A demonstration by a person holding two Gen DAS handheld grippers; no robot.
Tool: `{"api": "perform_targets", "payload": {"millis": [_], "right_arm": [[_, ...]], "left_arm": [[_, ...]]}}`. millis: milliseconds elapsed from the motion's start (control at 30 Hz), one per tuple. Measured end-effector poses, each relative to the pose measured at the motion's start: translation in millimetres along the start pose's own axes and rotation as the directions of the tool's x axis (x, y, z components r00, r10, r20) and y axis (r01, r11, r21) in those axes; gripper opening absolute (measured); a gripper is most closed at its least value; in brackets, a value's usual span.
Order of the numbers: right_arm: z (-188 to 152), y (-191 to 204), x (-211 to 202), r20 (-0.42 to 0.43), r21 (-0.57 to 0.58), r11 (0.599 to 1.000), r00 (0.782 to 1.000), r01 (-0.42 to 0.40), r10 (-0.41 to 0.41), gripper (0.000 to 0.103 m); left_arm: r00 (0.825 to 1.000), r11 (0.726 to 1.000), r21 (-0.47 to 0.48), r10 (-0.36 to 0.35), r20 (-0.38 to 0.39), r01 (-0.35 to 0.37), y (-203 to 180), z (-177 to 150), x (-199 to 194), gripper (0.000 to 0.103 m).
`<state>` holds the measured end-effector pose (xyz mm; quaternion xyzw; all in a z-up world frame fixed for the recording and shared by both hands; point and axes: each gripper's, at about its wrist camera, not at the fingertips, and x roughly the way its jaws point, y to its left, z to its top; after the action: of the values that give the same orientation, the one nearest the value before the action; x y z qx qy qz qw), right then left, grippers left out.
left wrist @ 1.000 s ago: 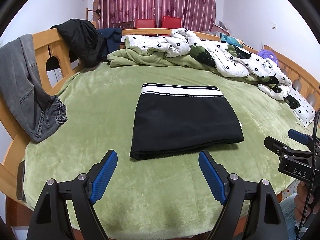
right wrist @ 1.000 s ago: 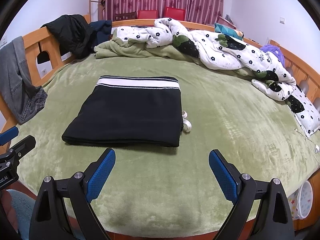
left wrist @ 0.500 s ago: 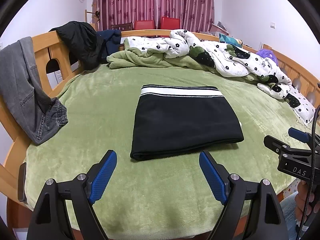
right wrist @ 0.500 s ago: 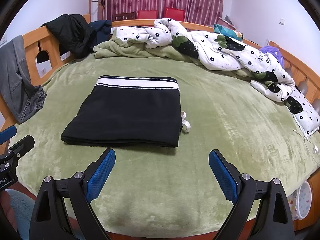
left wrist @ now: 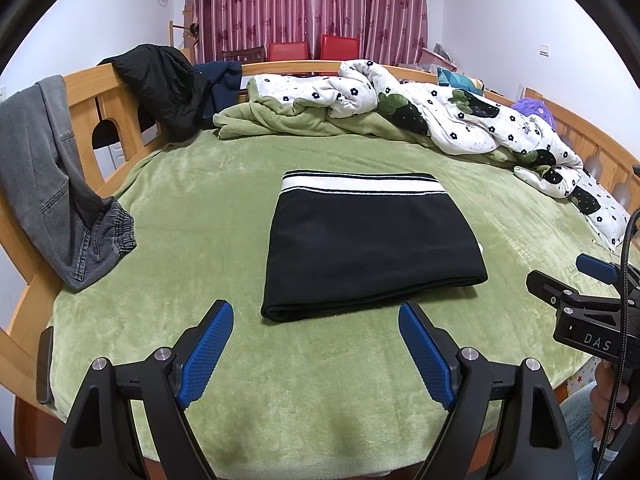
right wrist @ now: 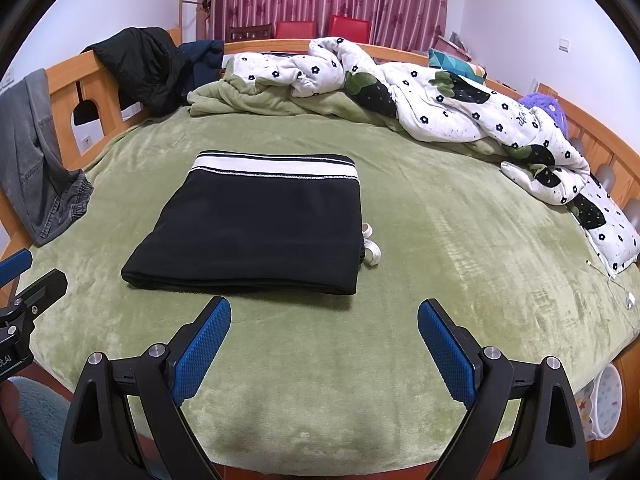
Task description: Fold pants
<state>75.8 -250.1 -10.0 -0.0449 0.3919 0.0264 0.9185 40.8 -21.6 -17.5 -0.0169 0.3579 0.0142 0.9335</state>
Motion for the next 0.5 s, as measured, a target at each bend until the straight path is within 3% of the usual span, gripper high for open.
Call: {"api": "perform_targets", "payload": {"millis": [500], "right_arm": [[0.0,0.5,0.4,0.000,-0.003,1.000,1.000,0.003,-0.003,0.094]], "left_arm": [[1.000,1.000,-0.002,0.002,0.001,-0.002,-4.5,-0.8,-1.5,0.084]]}}
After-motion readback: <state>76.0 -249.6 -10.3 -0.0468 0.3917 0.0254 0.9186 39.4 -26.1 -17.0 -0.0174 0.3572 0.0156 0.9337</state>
